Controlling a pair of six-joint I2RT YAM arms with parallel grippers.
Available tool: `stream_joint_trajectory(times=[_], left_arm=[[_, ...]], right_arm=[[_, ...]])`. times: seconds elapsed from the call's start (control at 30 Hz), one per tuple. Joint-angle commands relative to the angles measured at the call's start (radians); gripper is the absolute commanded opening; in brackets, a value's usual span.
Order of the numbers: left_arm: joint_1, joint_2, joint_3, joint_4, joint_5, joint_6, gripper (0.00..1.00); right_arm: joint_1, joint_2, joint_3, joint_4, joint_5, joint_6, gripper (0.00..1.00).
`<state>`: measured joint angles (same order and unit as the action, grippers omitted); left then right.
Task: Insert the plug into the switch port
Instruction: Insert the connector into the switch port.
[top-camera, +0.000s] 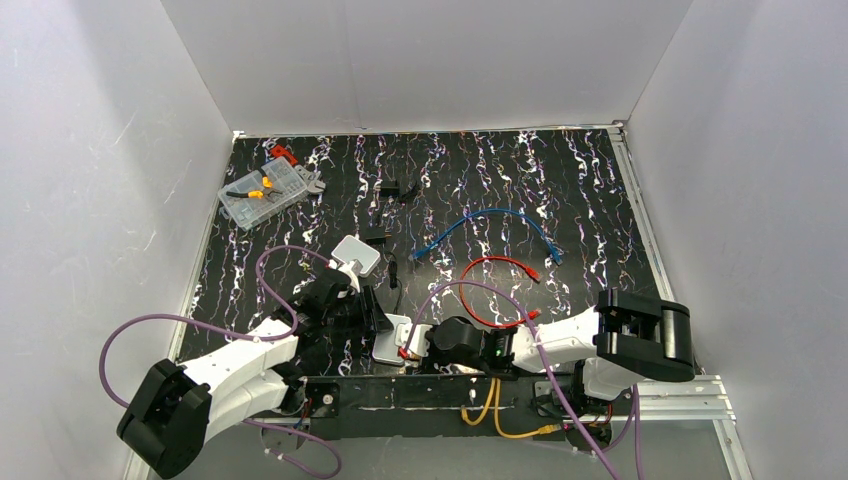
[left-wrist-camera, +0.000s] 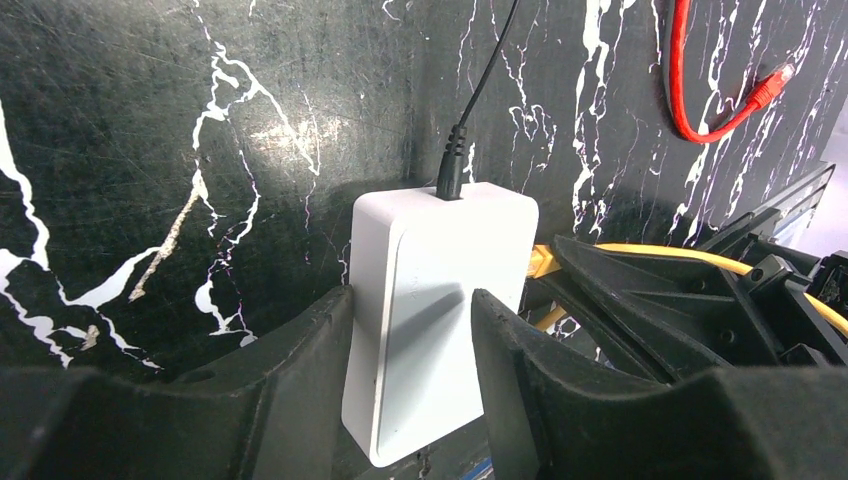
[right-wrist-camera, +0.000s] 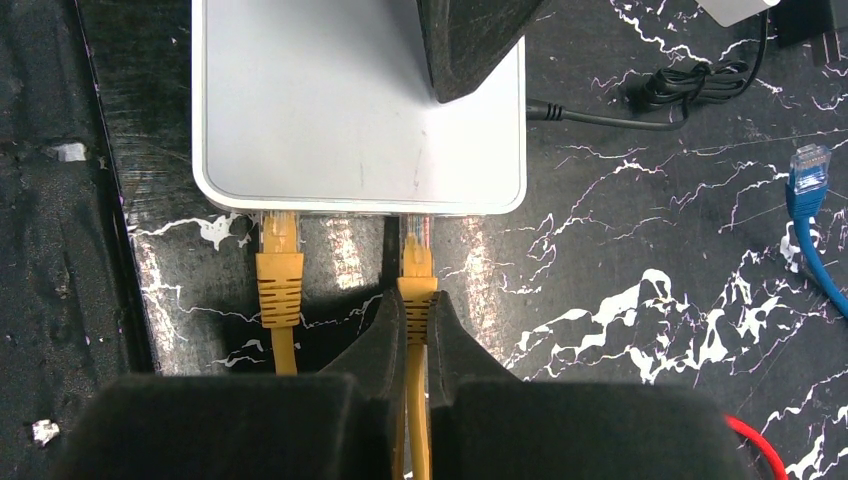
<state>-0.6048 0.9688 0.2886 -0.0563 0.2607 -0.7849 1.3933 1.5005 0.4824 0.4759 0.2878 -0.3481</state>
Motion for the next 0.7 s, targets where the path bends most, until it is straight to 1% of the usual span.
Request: stream_joint_trajectory(times=[0.0,0.43,0.6,0.67], left_arm=[[-0.006,0.012,-0.023,-0.049,0.022,0.013,0.47],[-0.006,0.014,-0.021,-0.053,0.02,0.017,0.53],[-0.006,0.012,-0.022,-0.056,0.02,0.018,0.59],[-0.006,0.013,-0.019,-0.056,0.021,0.018,0.59]], right_arm=[[-0.002,-0.025,0.057,0.072,0.009,-0.012,0.01],[-0.001,-0.037,0.071,0.045,0.01,0.004,0.01],[-0.002,-0.038,0.079,0.026,0.007,0.009,0.01],[-0.002,-0.036,0.079,0.027,-0.002,0.013,0.01]])
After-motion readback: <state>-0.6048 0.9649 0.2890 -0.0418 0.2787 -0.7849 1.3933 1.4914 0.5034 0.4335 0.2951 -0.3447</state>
